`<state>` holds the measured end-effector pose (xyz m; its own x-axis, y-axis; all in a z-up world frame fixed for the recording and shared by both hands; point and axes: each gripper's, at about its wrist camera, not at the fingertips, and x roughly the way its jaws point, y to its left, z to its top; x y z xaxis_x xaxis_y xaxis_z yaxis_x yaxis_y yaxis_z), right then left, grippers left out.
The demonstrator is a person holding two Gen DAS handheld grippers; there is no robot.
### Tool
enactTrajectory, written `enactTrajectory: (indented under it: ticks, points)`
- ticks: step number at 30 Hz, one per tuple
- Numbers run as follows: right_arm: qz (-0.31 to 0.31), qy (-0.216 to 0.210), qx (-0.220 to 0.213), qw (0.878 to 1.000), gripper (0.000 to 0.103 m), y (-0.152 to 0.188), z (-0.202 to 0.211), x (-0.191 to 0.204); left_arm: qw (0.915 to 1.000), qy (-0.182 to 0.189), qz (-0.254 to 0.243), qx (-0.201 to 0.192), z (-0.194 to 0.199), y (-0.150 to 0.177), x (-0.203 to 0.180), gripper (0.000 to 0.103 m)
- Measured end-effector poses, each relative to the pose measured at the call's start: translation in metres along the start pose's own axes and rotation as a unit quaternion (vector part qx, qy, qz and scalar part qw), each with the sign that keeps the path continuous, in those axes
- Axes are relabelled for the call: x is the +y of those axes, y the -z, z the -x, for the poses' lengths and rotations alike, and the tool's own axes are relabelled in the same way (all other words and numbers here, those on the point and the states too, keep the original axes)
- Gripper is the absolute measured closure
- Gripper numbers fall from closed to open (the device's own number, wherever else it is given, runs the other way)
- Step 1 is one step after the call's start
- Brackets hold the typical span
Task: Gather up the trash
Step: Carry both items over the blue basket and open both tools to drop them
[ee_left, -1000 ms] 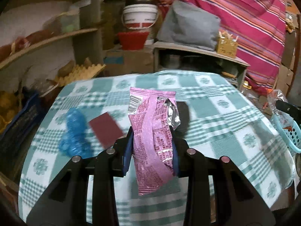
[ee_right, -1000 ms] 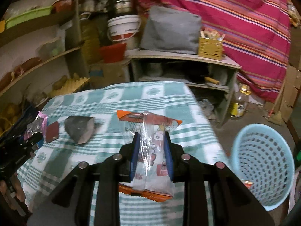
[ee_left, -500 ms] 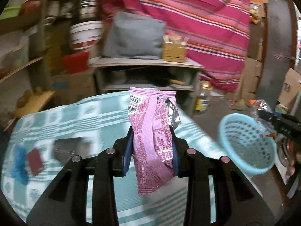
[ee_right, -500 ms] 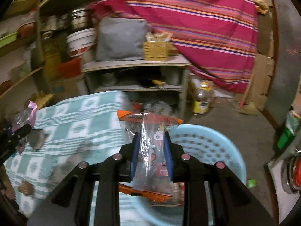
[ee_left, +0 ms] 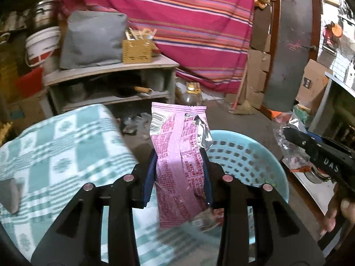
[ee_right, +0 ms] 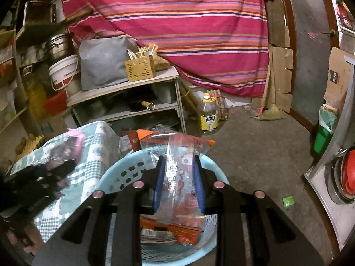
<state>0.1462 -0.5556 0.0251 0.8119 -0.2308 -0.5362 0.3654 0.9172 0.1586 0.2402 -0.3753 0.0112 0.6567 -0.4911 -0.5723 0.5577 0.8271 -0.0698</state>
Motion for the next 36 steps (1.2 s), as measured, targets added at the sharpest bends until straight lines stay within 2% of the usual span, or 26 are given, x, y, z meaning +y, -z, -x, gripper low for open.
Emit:
enactTrajectory:
  ticks: [5,7,9,11,13,17,25,26,28,29,30,31,33,36]
  points:
    - [-0.015,-0.003,0.008,1.0,0.077,0.0,-0.009,-0.005,0.9998,0.01,-0.014,0.01,-0.016,-0.003,-0.022,0.054]
    - [-0.019,-0.003,0.012,1.0,0.077,0.002,-0.01,-0.008,0.9997,0.01,-0.016,0.011,-0.018,-0.005,-0.025,0.048]
    - [-0.019,-0.002,0.014,1.0,0.077,0.003,-0.011,-0.007,0.9997,0.011,-0.017,0.012,-0.017,-0.006,-0.025,0.036]
    - [-0.019,-0.001,0.016,1.0,0.077,0.003,-0.013,-0.004,0.9997,0.014,-0.018,0.012,-0.016,-0.006,-0.025,0.032]
    - [-0.019,0.0,0.017,1.0,0.077,0.004,-0.014,-0.004,0.9996,0.014,-0.021,0.011,-0.014,-0.008,-0.024,0.031]
    - [-0.019,0.0,0.019,1.0,0.077,0.003,-0.016,-0.002,0.9998,0.009,-0.018,0.004,-0.009,-0.01,-0.019,0.021]
    - [-0.011,0.006,0.02,1.0,0.074,0.004,-0.025,0.009,0.9995,-0.029,-0.007,-0.012,0.012,-0.01,0.008,0.012]
    - [-0.01,0.005,0.022,1.0,0.071,0.004,-0.026,0.01,0.9994,-0.033,-0.005,-0.014,0.015,-0.01,0.012,0.011]
    - [-0.002,0.012,0.024,1.0,0.055,0.005,-0.031,0.018,0.9989,-0.043,0.001,-0.019,0.024,-0.009,0.023,0.01]
    - [0.003,0.017,0.023,1.0,0.041,0.006,-0.032,0.022,0.9987,-0.047,0.004,-0.02,0.028,-0.008,0.028,0.009]
    - [0.009,0.024,0.022,0.999,0.035,0.007,-0.033,0.025,0.9983,-0.053,0.01,-0.023,0.034,-0.007,0.037,0.008]
    - [0.011,0.029,0.022,0.999,0.033,0.007,-0.035,0.028,0.9979,-0.058,0.014,-0.024,0.04,-0.006,0.043,0.007]
    - [0.014,0.037,0.029,0.999,0.024,0.009,-0.037,0.032,0.9969,-0.071,0.022,-0.028,0.052,-0.002,0.059,0.006]
    - [0.013,0.042,0.03,0.999,0.018,0.01,-0.033,0.038,0.9946,-0.095,0.027,-0.032,0.071,0.007,0.082,0.006]
